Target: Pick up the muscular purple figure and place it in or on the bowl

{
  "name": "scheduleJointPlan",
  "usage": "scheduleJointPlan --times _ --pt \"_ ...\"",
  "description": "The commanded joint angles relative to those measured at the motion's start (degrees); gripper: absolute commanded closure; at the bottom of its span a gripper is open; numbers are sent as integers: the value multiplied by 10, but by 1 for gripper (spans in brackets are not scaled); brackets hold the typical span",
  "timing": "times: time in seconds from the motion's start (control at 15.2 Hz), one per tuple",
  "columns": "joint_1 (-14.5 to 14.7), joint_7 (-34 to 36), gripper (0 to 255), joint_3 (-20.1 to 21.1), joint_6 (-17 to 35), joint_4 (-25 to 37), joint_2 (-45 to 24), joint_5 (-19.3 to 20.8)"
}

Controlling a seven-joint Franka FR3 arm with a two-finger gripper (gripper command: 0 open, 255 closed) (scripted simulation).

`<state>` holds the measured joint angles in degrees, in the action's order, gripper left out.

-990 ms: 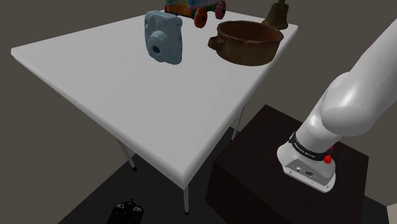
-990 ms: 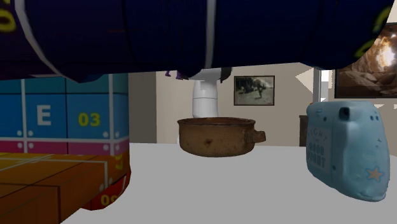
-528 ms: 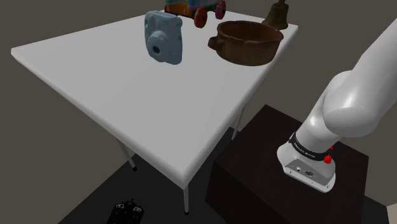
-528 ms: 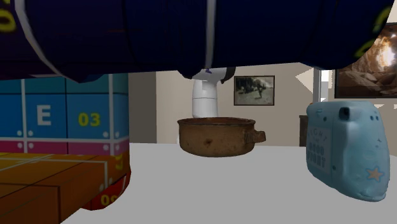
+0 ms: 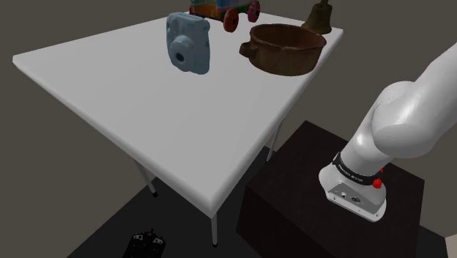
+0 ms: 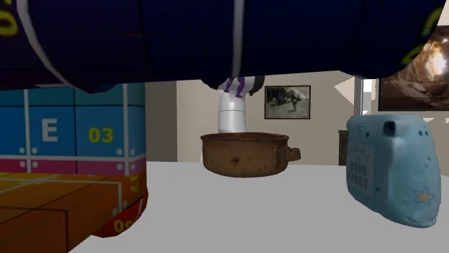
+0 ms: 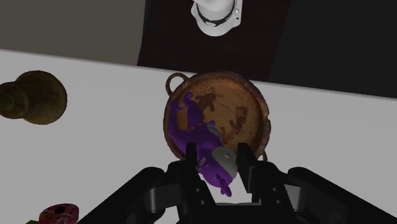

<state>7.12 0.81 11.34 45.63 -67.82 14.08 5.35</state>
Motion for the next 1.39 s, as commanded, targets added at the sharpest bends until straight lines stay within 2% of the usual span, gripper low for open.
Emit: scheduleJointPlan --times 0.0,0.86,1.32 --pt "0 1 255 -4 25 -48 23 -6" --pt "5 2 255 -18 153 -273 122 -24" --pt "5 2 255 -18 153 -273 122 -24"
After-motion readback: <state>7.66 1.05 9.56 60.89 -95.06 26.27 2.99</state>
